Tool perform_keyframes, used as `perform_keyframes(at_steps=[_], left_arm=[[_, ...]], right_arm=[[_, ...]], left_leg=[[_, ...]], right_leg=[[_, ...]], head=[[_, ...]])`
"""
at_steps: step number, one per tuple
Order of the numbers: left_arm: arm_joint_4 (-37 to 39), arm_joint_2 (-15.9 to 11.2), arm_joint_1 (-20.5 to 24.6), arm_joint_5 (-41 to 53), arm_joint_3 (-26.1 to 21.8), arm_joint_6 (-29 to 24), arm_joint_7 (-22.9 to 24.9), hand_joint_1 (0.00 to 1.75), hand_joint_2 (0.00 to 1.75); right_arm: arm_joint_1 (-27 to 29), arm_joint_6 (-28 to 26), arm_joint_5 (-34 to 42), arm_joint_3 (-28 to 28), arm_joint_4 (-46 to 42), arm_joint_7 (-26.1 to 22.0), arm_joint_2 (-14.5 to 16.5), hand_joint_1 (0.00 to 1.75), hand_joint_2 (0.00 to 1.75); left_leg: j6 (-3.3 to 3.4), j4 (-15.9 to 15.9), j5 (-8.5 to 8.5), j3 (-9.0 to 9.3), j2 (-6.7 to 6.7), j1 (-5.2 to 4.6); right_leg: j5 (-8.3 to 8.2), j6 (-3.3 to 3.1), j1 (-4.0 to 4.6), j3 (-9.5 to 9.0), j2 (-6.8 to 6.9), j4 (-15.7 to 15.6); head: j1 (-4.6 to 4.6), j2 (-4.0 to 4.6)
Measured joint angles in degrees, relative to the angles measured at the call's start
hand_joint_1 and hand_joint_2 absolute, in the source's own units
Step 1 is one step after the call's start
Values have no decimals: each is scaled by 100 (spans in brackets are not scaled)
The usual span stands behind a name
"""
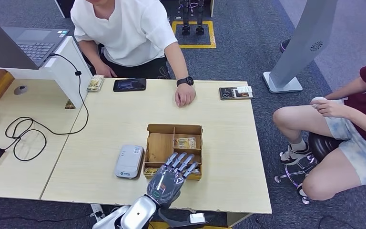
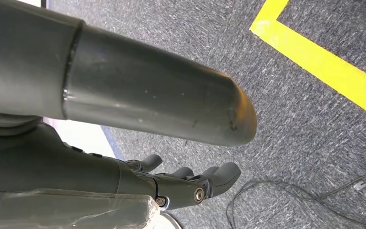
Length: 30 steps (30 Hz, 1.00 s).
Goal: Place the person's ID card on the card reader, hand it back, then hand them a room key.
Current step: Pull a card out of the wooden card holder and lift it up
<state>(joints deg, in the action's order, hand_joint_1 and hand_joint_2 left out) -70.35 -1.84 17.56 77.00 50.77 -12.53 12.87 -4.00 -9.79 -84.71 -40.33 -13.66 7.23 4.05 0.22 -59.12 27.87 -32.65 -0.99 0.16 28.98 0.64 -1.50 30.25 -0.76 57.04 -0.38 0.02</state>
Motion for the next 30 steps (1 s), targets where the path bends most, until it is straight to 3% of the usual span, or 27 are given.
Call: perform_keyframes(at_steps=[8, 17, 30], left_arm=[[98, 130, 33, -20, 0, -114, 245, 0, 175], [115, 306, -89, -51, -30, -1017, 339, 0, 175], [166, 453, -71, 255, -37, -744, 435, 0, 175]], right_arm=[[0, 5, 135, 91, 0, 13, 4, 0, 0], [30, -64, 369, 188, 0, 54, 23, 0, 0], [20, -22, 399, 369, -12, 87, 32, 0, 0]], left_leg=[[0, 0, 0, 0, -1, 0], [0, 0, 0, -1, -2, 0], [1, 0, -1, -1, -1, -1]], right_leg=[[0, 0, 0, -1, 0, 0], [0, 0, 0, -1, 1, 0], [-1, 1, 0, -1, 2, 0]], head=[[1, 0], [1, 0], [1, 0]])
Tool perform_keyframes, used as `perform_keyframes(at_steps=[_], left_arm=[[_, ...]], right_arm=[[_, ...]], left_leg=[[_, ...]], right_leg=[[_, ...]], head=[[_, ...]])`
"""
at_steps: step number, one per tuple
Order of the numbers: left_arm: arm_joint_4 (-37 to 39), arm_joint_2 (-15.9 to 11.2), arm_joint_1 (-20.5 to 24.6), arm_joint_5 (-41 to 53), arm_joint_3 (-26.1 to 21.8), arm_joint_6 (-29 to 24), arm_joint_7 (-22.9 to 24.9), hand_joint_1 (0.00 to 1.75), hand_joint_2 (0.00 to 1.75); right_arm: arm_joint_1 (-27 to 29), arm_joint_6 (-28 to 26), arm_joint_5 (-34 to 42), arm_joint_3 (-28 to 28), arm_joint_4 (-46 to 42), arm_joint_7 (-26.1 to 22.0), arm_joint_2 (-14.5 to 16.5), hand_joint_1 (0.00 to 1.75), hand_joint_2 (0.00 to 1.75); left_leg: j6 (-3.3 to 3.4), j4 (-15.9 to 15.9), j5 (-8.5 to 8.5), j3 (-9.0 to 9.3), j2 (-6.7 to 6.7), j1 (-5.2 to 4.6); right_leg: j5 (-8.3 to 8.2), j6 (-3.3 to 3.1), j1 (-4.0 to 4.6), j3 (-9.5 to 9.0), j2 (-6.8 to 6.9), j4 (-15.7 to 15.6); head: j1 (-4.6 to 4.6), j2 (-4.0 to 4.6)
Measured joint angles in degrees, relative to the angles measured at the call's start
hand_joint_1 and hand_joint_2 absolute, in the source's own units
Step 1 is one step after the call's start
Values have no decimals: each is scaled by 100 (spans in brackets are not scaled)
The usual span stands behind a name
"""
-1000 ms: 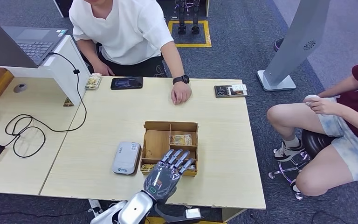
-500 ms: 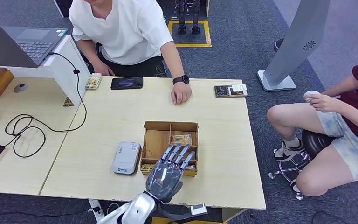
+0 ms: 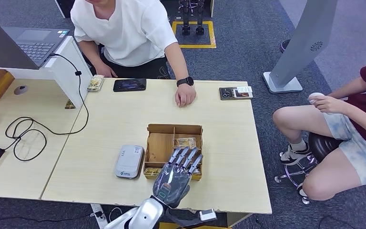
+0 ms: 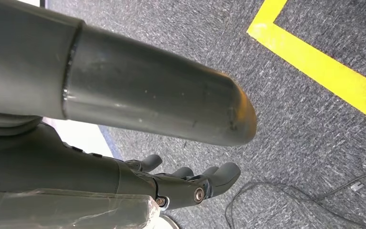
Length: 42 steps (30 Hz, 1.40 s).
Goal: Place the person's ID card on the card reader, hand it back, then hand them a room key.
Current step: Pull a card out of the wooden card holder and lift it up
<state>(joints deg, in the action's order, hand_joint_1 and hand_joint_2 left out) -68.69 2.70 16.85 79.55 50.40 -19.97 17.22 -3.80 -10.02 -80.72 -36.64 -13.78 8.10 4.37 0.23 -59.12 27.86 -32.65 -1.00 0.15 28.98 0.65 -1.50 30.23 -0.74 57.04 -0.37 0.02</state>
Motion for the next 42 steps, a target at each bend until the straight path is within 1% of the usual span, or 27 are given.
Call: perform_keyframes(at_steps=[10, 25, 37, 40, 41, 42], left_arm=[[143, 67, 58, 67, 0, 98, 40, 0, 175], [530, 262, 312, 112, 0, 259, 125, 0, 175], [692, 316, 361, 140, 0, 314, 196, 0, 175], [719, 318, 365, 139, 0, 355, 208, 22, 175], [725, 319, 366, 138, 0, 380, 220, 65, 175], [732, 320, 368, 137, 0, 403, 233, 101, 175]], right_arm=[[-19, 19, 4, 116, -27, 26, 0, 0, 0], [-81, 69, 4, 295, -40, 100, 0, 0, 0], [-86, 101, 62, 385, -43, 122, 0, 0, 0], [-87, 101, 92, 400, -43, 129, 0, 0, 0], [-87, 102, 96, 409, -43, 136, 0, 0, 0], [-87, 102, 100, 420, -43, 142, 0, 0, 0]], left_leg=[[0, 0, 0, 0, 0, 0], [1, -1, -1, 0, 0, 0], [2, -1, -1, 0, 0, 0], [2, -1, -1, 0, 0, 0], [1, -1, -1, 0, 0, 0], [1, -1, -1, 0, 0, 0]], right_leg=[[0, 0, 0, 0, 0, 0], [-2, 3, 0, 0, 0, 0], [-3, 3, 0, 0, 0, 0], [-3, 3, 0, 0, 0, 0], [-3, 3, 0, 0, 0, 0], [-3, 3, 0, 0, 0, 0]], head=[[-1, 0], [-1, 0], [-1, 0], [-1, 0], [-1, 0], [-1, 0]])
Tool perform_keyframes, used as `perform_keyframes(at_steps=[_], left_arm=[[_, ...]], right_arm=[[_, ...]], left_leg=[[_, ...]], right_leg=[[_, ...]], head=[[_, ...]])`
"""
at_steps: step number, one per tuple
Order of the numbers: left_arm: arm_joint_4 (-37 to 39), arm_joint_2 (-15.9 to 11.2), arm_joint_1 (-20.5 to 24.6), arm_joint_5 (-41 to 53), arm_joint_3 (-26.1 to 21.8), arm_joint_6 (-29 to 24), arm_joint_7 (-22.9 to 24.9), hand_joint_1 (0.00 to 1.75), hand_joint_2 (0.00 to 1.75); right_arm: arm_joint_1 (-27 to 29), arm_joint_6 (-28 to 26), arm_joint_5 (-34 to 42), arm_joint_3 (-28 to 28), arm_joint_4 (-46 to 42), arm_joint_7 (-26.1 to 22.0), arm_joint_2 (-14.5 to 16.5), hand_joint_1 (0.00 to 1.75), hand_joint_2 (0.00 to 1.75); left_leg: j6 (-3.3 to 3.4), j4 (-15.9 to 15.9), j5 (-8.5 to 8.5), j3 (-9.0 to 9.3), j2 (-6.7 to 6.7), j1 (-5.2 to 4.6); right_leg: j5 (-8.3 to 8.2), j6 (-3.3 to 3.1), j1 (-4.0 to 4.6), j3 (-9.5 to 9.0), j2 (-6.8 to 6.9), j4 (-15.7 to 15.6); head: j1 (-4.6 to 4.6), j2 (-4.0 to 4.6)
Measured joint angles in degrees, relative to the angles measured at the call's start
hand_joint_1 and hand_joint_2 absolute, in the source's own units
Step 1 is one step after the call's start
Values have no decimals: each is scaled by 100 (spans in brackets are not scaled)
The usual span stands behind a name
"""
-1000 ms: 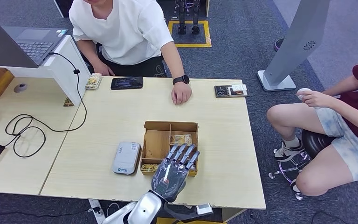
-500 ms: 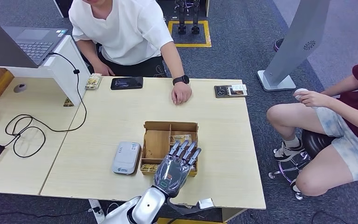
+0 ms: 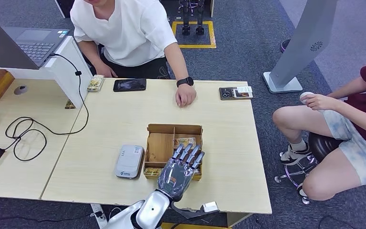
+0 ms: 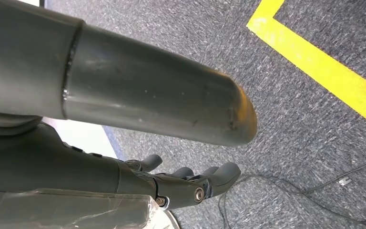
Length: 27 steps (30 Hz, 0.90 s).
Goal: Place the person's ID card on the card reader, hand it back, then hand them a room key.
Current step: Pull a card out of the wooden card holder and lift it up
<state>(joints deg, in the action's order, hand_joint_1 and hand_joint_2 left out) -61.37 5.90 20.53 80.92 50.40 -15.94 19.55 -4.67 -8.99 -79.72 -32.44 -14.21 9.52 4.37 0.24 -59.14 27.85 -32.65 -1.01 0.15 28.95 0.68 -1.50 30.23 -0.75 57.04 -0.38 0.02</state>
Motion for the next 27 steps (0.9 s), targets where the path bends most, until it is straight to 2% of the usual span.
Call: perform_keyframes(at_steps=[2, 19, 27], left_arm=[[17, 8, 4, -3, 0, 27, 21, 173, 175], [46, 24, 60, -56, 0, 202, 27, 175, 175], [46, 21, 65, -93, 0, 67, 27, 175, 175]], right_arm=[[0, 1, 7, 22, -2, 13, 0, 0, 0], [-1, 25, 115, 142, -44, 67, 0, 0, 0], [0, 23, 199, 243, -77, 67, 0, 0, 0]], left_leg=[[0, 0, 0, 0, 0, 0], [0, 0, 0, 0, 0, 0], [0, 0, 0, 0, 0, 0]], right_leg=[[0, 0, 0, 0, 0, 0], [0, 0, 0, 0, 0, 0], [0, 0, 0, 0, 0, 0]], head=[[1, 0], [0, 0], [1, 0]])
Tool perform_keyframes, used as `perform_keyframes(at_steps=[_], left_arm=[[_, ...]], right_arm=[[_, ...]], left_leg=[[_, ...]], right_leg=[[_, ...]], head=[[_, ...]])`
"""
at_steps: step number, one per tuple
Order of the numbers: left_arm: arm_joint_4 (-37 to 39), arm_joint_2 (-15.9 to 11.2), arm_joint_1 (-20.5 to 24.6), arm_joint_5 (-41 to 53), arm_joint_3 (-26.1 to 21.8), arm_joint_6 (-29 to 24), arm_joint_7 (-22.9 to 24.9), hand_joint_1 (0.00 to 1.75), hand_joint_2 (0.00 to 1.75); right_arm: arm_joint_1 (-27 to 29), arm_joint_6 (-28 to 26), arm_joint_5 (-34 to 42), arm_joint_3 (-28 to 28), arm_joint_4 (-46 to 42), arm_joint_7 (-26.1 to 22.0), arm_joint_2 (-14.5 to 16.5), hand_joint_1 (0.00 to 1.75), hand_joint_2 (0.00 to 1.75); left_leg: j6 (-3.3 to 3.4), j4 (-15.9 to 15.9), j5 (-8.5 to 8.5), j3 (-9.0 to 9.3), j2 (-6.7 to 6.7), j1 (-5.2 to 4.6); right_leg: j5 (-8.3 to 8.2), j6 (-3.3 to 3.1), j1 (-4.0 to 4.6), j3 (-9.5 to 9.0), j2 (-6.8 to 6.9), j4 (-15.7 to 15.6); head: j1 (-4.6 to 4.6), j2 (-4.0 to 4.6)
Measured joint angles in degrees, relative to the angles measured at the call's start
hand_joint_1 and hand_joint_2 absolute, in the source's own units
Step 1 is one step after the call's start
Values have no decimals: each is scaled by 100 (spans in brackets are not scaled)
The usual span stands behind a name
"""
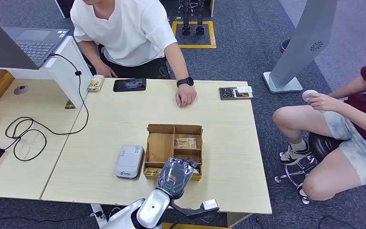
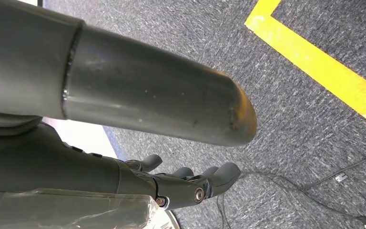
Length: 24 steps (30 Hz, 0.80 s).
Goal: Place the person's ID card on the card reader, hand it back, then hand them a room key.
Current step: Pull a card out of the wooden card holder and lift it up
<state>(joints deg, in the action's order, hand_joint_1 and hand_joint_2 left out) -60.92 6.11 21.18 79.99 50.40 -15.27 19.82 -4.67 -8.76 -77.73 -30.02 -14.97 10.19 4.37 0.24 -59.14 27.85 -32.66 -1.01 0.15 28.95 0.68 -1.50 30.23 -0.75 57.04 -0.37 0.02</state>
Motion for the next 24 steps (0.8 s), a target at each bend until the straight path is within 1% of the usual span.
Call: perform_keyframes(at_steps=[3, 5, 8, 12, 17, 21, 24], left_arm=[[0, -6, -1, -15, -1, -170, -16, 175, 175], [-1, -12, -2, -34, -7, -378, -55, 175, 175], [-27, -22, -4, -106, -54, -836, -175, 175, 175], [-282, -77, -5, -316, -209, -1436, -489, 175, 175], [-622, -150, -30, -416, -346, -1678, -703, 175, 175], [-947, -214, -165, -569, -456, -1996, -972, 175, 175], [-1206, -275, -248, -697, -528, -2087, -1146, 175, 175]], right_arm=[[1, -3, 24, 16, -2, 0, 0, 0, 0], [2, -9, 64, 24, -2, 0, 0, 0, 0], [10, -34, 152, 41, -2, -2, 0, 0, 0], [45, -102, 301, 92, -2, -18, 0, 0, 0], [94, -140, 394, 133, -2, -38, 0, 0, 0], [141, -204, 537, 156, 0, -81, -2, 0, 0], [184, -233, 621, 163, 1, -109, -4, 0, 0]], left_leg=[[0, 0, 0, 0, 0, 0], [0, 0, 0, 0, 0, 0], [0, 0, 0, 0, 0, 0], [0, 0, 0, 0, 0, 0], [0, 0, 0, 0, 0, 0], [0, 0, 0, 0, -1, 0], [0, 0, 0, -1, -1, 0]], right_leg=[[0, 0, 0, 0, 0, 0], [0, 0, 0, 0, 0, 0], [0, 0, 0, 0, 0, 0], [0, 0, 0, 0, 1, 0], [0, 0, 0, 0, 0, 0], [0, 0, 0, 0, 1, 0], [0, 0, 0, 0, 1, 0]], head=[[0, 0], [0, 0], [0, 0], [0, 0], [-2, 0], [0, 0], [0, 0]])
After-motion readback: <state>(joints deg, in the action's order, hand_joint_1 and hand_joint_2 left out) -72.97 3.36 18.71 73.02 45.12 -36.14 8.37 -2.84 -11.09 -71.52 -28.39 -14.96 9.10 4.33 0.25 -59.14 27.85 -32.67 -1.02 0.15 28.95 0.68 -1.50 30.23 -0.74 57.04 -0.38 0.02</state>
